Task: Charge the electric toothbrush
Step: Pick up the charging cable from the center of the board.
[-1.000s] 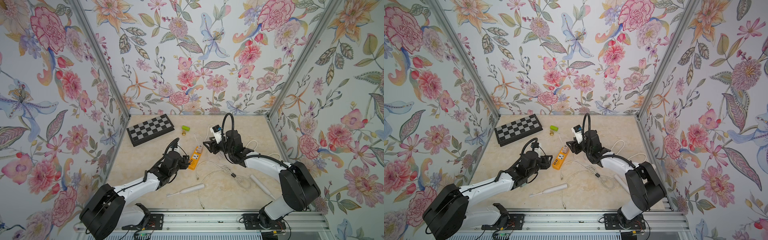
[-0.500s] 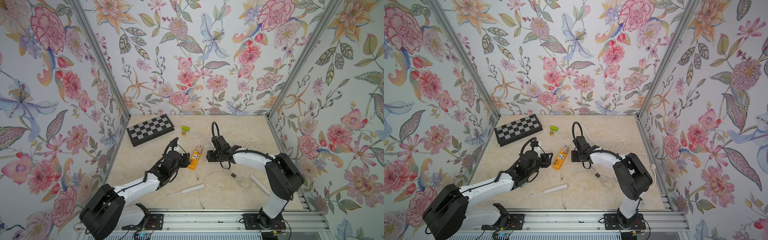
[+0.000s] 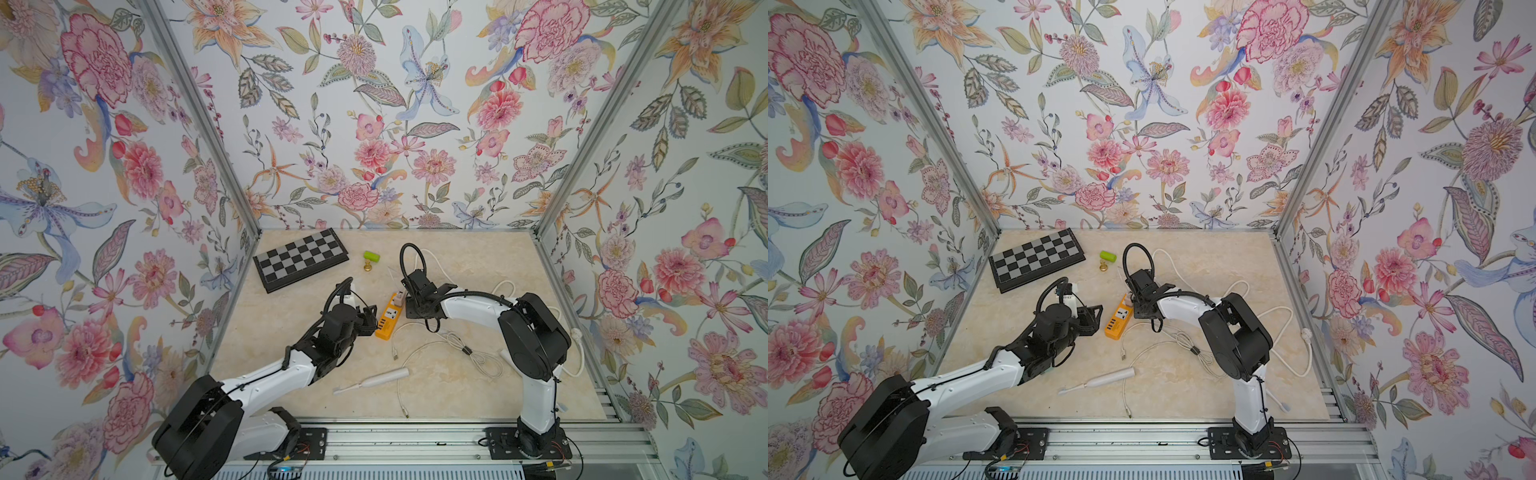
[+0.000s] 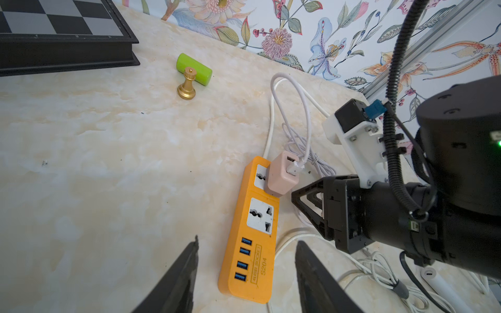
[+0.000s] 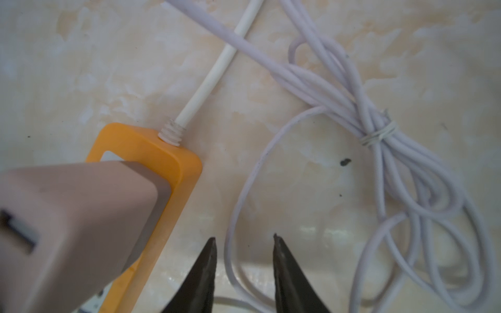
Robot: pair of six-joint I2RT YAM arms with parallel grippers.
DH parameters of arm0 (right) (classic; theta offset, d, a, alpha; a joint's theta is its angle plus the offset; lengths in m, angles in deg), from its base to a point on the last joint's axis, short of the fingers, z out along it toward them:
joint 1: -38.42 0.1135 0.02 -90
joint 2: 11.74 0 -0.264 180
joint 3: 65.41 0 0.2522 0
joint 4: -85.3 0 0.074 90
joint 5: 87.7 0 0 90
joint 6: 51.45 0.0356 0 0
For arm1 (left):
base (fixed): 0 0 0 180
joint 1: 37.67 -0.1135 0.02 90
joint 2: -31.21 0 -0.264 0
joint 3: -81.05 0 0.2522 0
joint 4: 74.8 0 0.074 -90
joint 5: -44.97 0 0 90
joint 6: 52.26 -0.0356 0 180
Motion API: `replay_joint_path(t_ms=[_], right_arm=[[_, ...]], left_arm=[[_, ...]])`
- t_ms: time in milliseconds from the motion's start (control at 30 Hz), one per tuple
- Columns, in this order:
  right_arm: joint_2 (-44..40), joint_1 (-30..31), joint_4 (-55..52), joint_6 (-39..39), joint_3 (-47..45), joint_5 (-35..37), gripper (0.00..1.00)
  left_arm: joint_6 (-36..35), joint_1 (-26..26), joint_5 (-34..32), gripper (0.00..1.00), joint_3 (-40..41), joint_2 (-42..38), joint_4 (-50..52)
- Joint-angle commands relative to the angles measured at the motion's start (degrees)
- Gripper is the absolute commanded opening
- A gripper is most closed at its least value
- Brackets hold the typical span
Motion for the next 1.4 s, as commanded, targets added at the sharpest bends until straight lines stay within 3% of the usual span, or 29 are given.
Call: replay_joint_path(t_ms=[0, 367, 567, 733, 1000, 1233, 1367], right_arm=[[2.8, 1.1, -2.7, -0.1, 3.1, 3.5, 0.33], [5.0, 0.3, -3.4, 1.4, 3.9, 4.4, 0.16], [3.0, -1.7, -3.0, 2.6, 4.5, 2.3, 0.00], [-3.9, -3.3, 0.3, 2.3, 3.9, 4.7, 0.00], [-17.7, -8.6, 5.7, 5.6, 0.8, 1.6, 0.00], [-24.7, -13.3, 5.9, 12.2, -0.7, -9.1, 0.00], [-27.6, -14.6, 5.9, 16.6, -2.5, -14.1, 0.00]], left_arm=[[0.2, 0.4, -2.0, 0.58, 0.9, -1.2, 0.1], [-0.4, 0.3, -2.3, 0.59, 1.0, -1.5, 0.5], [-1.2, 0.2, -2.3, 0.59, 0.4, -1.4, 0.5], [-2.9, 0.2, -1.9, 0.59, -1.4, -1.2, 0.6], [-7.9, 0.2, 0.6, 0.57, -4.8, -1.6, -0.4], [-9.2, 1.3, 10.2, 0.56, -6.2, 0.9, -9.7], [-14.1, 4.8, 10.2, 0.54, -8.7, 3.4, -10.7]])
